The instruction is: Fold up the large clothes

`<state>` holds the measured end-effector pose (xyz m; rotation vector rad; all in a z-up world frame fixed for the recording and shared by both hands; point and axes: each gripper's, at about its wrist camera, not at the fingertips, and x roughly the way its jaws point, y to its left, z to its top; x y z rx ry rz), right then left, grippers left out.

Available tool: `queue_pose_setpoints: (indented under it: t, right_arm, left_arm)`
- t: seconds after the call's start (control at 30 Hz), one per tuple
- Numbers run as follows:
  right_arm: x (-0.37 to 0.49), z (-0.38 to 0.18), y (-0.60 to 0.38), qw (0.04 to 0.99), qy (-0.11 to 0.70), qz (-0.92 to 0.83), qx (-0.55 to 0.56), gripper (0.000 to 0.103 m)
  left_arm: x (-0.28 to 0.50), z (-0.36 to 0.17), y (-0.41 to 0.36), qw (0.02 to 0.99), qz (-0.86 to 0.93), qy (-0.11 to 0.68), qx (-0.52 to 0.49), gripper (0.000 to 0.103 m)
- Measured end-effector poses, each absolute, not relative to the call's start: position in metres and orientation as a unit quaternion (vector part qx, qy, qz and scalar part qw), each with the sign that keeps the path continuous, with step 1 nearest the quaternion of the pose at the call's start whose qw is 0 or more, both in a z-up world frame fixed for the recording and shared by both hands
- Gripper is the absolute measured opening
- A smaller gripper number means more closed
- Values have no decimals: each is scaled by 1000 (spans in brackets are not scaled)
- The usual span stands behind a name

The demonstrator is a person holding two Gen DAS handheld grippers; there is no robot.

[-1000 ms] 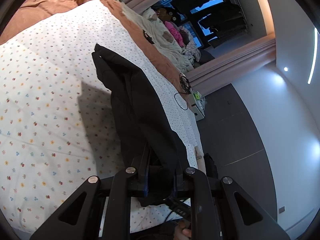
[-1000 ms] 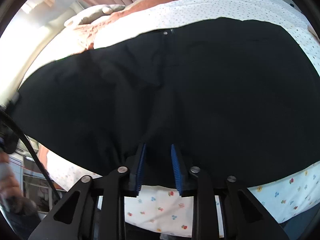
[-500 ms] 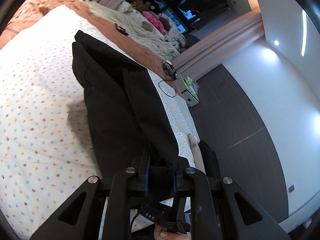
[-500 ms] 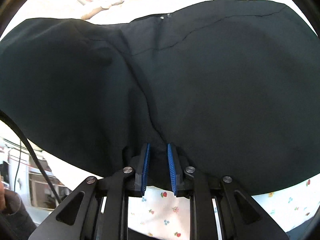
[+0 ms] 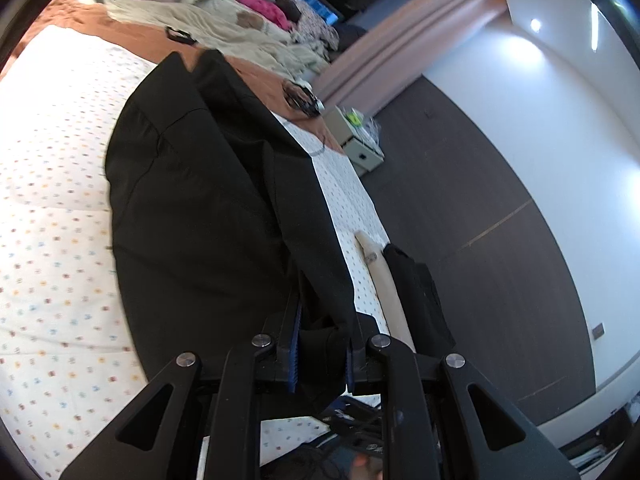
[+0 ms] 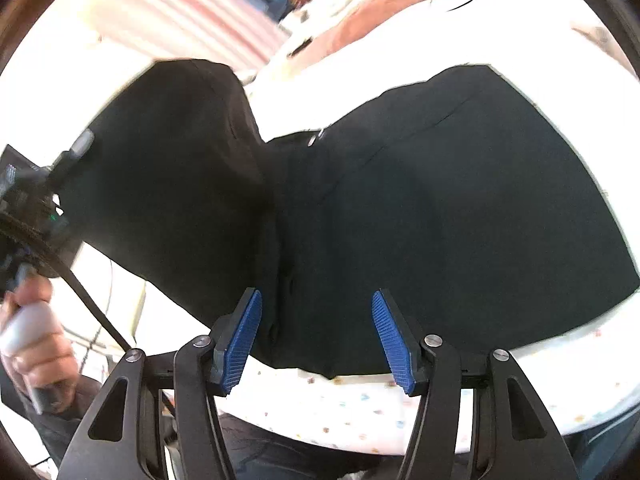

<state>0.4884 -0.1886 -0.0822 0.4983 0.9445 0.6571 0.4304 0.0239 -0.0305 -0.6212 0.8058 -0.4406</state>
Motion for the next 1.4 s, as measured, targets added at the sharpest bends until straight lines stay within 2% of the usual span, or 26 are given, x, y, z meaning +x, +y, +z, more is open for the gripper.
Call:
queue_pose_setpoints:
  t: [0.3,0.47,0.63,0.67,0.77,0.83,0.87,0.9,0.97,1.17,1.37,1.4]
  right_arm:
    - [481,-101,-280,830,413,235,293,56]
    - [478,-115,-306,833,411,196,315,56]
    - [463,-114,-323,831,414,175,328,56]
    - [460,-113,-326,829,415,175,331,56]
    - [451,-93,-332,828,412,179,335,77]
    - [443,-85,-340,826,404,194,341,77]
    - [443,-83,-339,825,404,199,342,77]
    - [446,-85,-335,823,404,204,343,77]
    - [452,-87,-326,821,407,207,343,77]
    - [470,-96,-299,813,420,223,335,77]
    - [486,-103,-289,813,433,205,332,76]
    - [489,-103,-289,816,433,197,329,57]
  left_arm:
    - [479,-70,-61,825,-231,455,-244,18]
    - [497,-99,-115,804,-244,502,-208,18]
    - [501,-106,-148,791,-255,527,-178,18]
    - [501,-106,-150,788,-255,531,-176,21]
    - [503,-102,-141,774,-281,530,-203,34]
    - [501,-101,-129,760,-306,523,-234,42]
    - [500,-99,-123,756,-315,519,-247,54]
    - [497,-95,-117,758,-314,514,-251,70]
    - [491,-85,-98,774,-301,495,-255,81]
    - [472,-82,-39,798,-245,478,-273,82]
    - [446,-101,33,816,-162,479,-280,81]
    - [441,-105,40,816,-153,481,-282,81]
